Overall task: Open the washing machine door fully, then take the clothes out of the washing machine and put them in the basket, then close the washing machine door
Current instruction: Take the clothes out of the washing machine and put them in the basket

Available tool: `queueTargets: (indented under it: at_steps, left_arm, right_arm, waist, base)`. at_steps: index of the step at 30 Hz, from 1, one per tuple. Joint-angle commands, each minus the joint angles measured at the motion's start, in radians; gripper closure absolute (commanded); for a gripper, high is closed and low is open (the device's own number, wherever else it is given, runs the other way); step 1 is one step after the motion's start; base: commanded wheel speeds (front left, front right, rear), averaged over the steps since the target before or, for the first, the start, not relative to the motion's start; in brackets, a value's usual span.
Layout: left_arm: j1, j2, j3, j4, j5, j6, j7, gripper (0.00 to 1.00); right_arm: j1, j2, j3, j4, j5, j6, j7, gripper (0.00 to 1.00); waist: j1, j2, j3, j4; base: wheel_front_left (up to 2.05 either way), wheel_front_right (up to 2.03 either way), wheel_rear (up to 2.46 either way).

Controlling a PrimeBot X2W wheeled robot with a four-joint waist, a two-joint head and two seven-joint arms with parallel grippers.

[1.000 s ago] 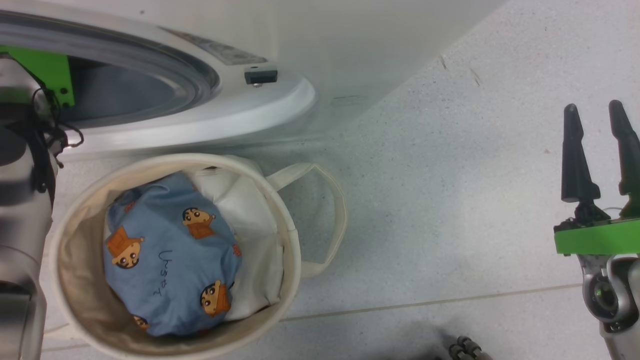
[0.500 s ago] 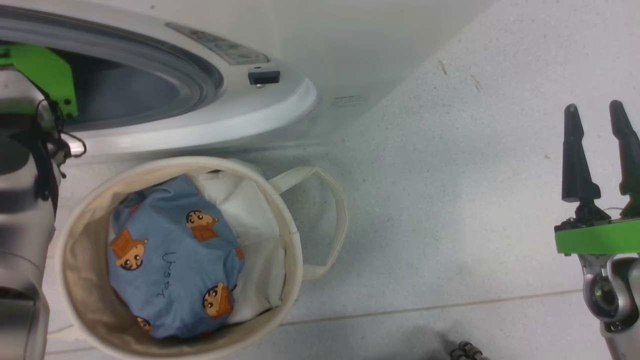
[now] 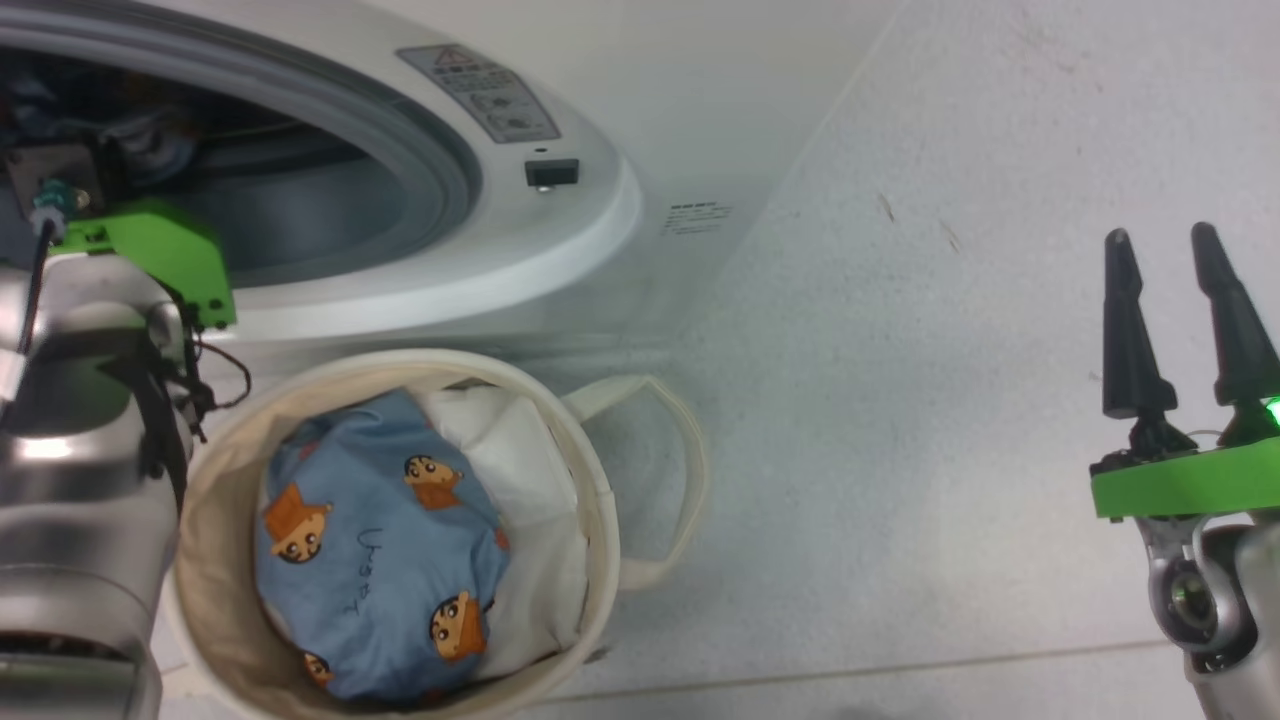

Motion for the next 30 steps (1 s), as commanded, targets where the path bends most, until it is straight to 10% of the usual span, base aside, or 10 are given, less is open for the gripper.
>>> queueTargets:
  at_steps: [1, 30]
  left_arm:
    - [0.004, 0.044, 0.020, -0.024, -0.004, -0.001, -0.014, 1.00]
    - [0.420, 0.047, 0.104, -0.623, -0.129, -0.321, 0.009, 1.00]
  right_arm:
    - [0.013, -0.011, 0.016, -0.024, 0.004, 0.005, -0.012, 0.00]
    - [0.099, -0.010, 0.066, 0.059, 0.041, 0.005, -0.012, 0.00]
  waist:
    - [0.0000, 0.0000, -0.017, 0.010]
    - [0.0000, 0.0000, -0.362, 0.131]
  base:
    - [0.00, 0.00, 0.00]
    - [0.00, 0.00, 0.00]
